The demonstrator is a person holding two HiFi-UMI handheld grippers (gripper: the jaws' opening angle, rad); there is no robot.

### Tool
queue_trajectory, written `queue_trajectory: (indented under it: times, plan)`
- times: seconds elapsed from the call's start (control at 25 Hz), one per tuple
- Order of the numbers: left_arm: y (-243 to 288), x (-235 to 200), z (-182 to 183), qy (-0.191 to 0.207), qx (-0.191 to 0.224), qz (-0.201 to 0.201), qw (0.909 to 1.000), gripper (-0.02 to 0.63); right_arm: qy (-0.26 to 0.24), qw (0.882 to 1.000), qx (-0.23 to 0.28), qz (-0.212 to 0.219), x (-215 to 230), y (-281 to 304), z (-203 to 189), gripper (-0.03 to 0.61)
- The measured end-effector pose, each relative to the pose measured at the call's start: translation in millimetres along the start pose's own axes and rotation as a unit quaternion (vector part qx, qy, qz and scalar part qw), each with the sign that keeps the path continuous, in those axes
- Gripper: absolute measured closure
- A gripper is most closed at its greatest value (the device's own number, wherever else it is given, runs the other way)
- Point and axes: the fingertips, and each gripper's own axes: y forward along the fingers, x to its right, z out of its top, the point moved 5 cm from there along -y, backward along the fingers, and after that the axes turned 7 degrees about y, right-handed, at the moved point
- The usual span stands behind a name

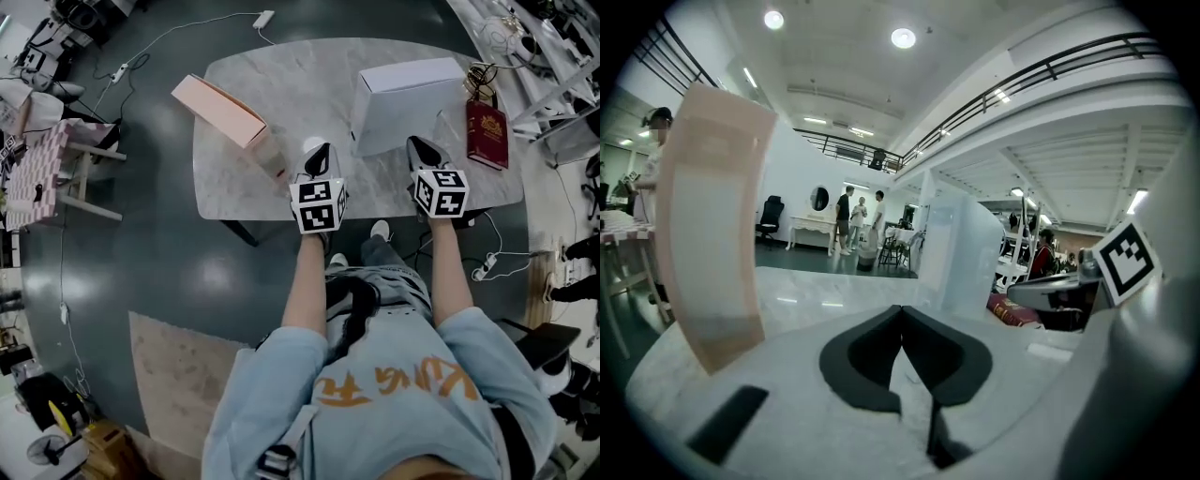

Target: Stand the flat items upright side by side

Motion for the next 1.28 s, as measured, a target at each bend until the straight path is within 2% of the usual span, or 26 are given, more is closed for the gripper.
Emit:
queue_trajectory:
  times: [0.04, 0.32, 0.52, 0.6, 0.88, 1.08, 1.28]
  plan:
    - [-4.9, -2.0, -2.2, -0.002, 0.0, 0.003, 1.0, 0.6, -0.001, 1.0, 0.003, 0.003, -4.9, -2.0, -0.3, 0.574]
    - [-31.7, -9.5, -15.3, -0.014, -0.001, 0.014, 0.9998, 0.6, -0.015, 0.999, 0.009, 0.046, -38.3, -9.8, -3.0, 0.577]
    - [-33.9, -6.8, -15.1, 0.007, -0.001, -0.002, 1.0, 0.592, -0.016, 0.998, 0.005, 0.056, -48.4, -9.6, -3.8, 0.577]
    - [-31.2, -5.8, -13.1, 0.02, -0.004, -0.012, 0.9997, 0.547, -0.017, 0.998, 0.004, 0.057, -49.0, -9.5, -3.7, 0.577]
    - [-14.7, 0.2, -14.3, 0.029, -0.016, -0.017, 0.9993, 0.534, -0.013, 0.999, -0.007, 0.046, -27.3, -9.0, -8.2, 0.577]
    - [-13.6, -7.3, -22.2, 0.019, -0.042, 0.023, 0.9987, 0.475, -0.015, 0.999, -0.017, 0.046, -27.5, -1.2, -11.8, 0.576]
    - [-20.6, -22.8, -48.7, 0.001, -0.092, 0.107, 0.99, 0.453, -0.026, 0.996, -0.032, 0.077, -37.8, 8.9, -17.5, 0.577]
